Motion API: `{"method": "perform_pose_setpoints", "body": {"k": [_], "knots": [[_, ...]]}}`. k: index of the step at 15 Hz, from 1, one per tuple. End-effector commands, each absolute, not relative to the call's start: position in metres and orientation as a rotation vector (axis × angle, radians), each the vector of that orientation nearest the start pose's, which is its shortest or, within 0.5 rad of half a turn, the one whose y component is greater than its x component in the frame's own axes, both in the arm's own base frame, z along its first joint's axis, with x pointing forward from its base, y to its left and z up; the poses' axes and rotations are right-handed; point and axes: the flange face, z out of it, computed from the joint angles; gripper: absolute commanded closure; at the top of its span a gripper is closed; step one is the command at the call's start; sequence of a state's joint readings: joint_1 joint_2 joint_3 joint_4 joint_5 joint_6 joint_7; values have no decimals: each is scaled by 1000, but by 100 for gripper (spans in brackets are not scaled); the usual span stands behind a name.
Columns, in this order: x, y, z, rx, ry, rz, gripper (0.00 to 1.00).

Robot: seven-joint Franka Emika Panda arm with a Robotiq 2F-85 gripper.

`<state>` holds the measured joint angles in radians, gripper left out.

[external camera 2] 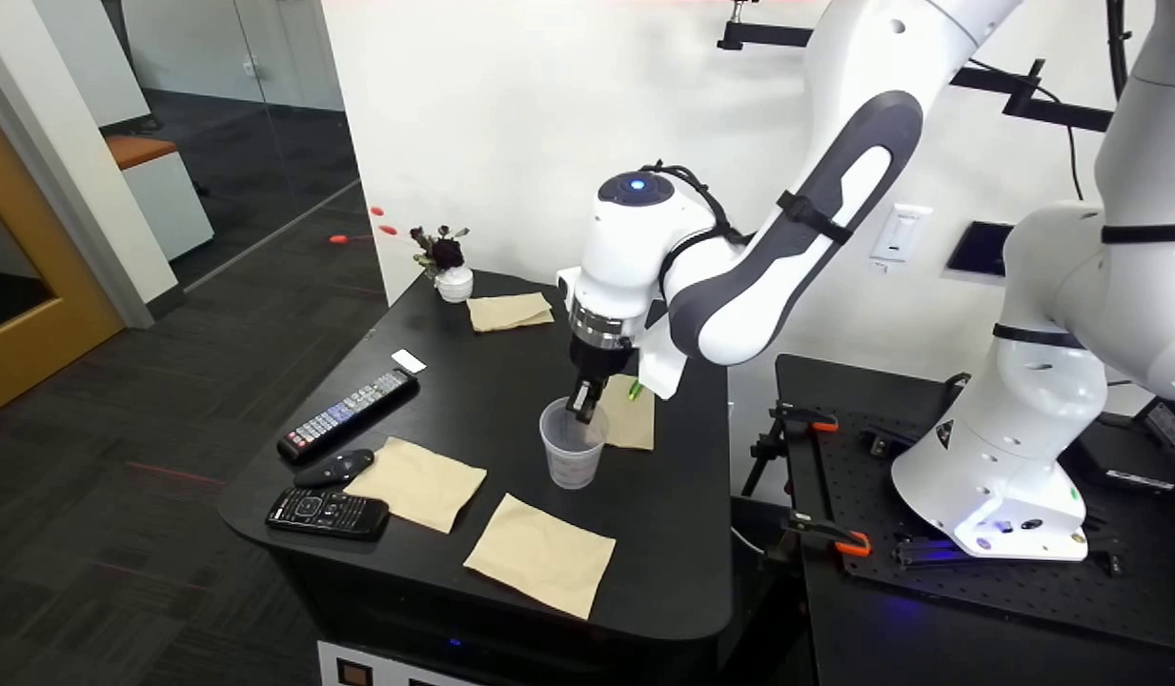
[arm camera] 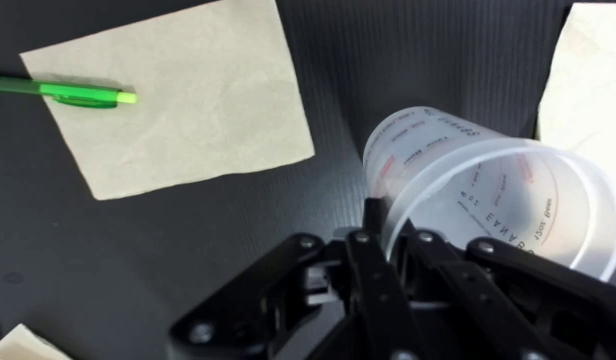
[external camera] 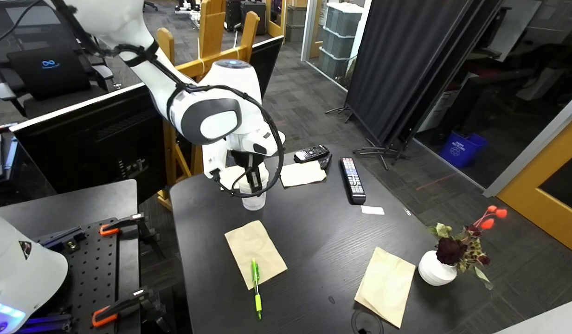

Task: Move the cup to the right

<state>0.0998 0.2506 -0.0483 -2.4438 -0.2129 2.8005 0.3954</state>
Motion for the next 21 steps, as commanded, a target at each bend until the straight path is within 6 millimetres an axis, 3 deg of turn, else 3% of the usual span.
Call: {"method": "perform_pose_setpoints", "body": {"k": [1,7,12,15,21], "knots": [[485,-13,248,-3172,367,-305,99],[462,-122,301,-3134,737,-482,99],[436,-192,310,-3141,1030,-559,99],[440,-211,298,-3132,1197,-602,99],[453,-218,268,-3057,1448,-665,99]]}}
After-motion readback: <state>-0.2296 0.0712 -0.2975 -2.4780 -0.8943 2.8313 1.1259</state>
